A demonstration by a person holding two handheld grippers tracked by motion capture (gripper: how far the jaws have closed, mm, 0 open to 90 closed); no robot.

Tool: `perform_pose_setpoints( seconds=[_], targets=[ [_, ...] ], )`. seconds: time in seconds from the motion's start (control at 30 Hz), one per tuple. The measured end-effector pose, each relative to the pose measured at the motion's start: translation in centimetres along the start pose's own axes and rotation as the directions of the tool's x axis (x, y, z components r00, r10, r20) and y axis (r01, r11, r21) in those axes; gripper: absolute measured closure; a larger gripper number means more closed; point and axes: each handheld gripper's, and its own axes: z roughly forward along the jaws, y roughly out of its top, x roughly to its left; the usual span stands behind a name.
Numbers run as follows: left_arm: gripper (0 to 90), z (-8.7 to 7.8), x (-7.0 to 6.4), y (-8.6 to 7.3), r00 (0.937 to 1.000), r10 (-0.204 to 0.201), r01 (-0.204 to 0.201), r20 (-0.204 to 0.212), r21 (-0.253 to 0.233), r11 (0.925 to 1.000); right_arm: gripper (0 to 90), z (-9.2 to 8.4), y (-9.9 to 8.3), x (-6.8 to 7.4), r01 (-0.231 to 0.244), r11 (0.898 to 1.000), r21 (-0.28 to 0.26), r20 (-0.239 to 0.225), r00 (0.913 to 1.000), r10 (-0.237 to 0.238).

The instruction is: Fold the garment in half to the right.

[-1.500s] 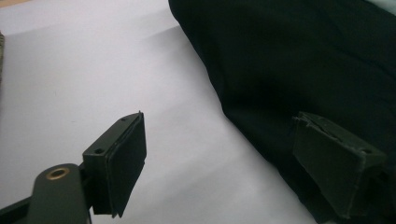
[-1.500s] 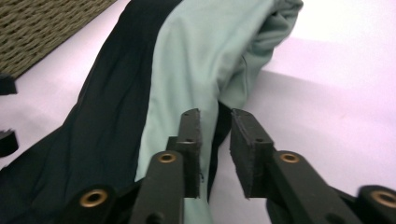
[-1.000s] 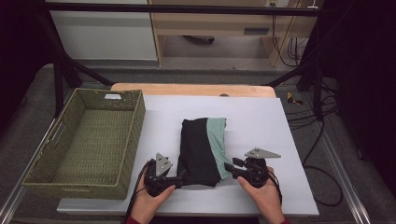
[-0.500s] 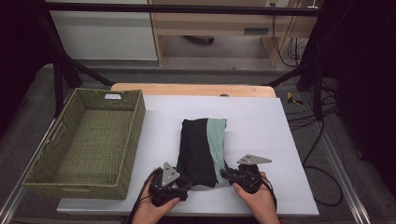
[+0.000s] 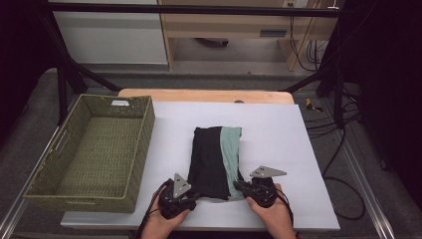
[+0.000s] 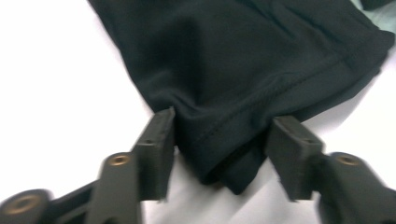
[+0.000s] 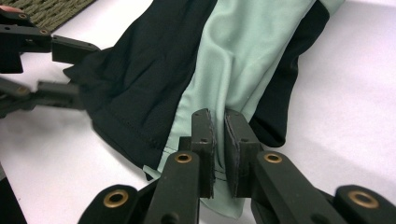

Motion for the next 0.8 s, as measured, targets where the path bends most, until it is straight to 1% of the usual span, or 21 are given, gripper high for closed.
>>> perform_pose_setpoints(
  seconds=[0.07,0.13,0.2,0.27,0.37,0.47,0.57,0.6,0.7,0.8],
  targets=[
    [61.5,0.0,0.2,0.0,1.0000,0.002,-0.002,0.004,-0.004,1.0000,85.3,0.0,0.0,0.0,0.004,1.000,-0.003,0.001,1.0000,-0.004],
    [68.7,0.0,0.3,0.0,1.0000,0.004,-0.004,0.002,-0.009,1.0000,86.0,0.0,0.0,0.1,0.006,1.000,-0.007,0.003,1.0000,-0.006],
    [74.6,0.0,0.4,-0.1,0.9998,0.018,-0.018,-0.009,-0.011,0.9998,86.3,0.0,0.0,0.2,0.007,1.000,-0.006,0.002,1.0000,-0.007],
    [78.5,0.1,0.5,-0.1,0.9993,0.029,-0.030,-0.023,-0.016,0.9994,86.7,0.2,0.0,0.2,0.019,1.000,-0.005,0.004,0.9998,-0.019],
    [79.8,0.2,0.8,-0.1,0.9990,0.017,-0.018,-0.041,-0.025,0.9995,87.4,0.5,0.1,0.4,0.038,0.999,-0.006,0.009,0.9992,-0.038],
    [79.9,0.1,1.0,-0.1,0.9984,0.019,-0.021,-0.054,-0.031,0.9993,87.7,0.9,0.2,0.4,0.049,0.999,-0.003,0.010,0.9987,-0.049],
    [79.7,-0.1,1.2,-0.1,0.9968,0.015,-0.019,-0.078,-0.041,0.9990,87.6,1.3,0.3,0.5,0.051,0.999,-0.002,0.005,0.9987,-0.051],
    [79.3,-0.1,1.3,-0.1,0.9964,0.013,-0.017,-0.083,-0.041,0.9990,87.7,1.4,0.4,0.6,0.060,0.998,-0.008,0.005,0.9982,-0.060],
    [77.8,-0.1,1.7,-0.3,0.9961,0.002,-0.005,-0.088,-0.038,0.9993,87.7,1.4,0.5,0.8,0.074,0.997,-0.017,-0.002,0.9973,-0.074],
    [72.5,0.0,1.9,-0.3,0.9965,-0.009,0.005,-0.084,-0.039,0.9992,87.8,1.5,0.5,0.9,0.090,0.996,-0.022,-0.004,0.9959,-0.090]
  ],
)
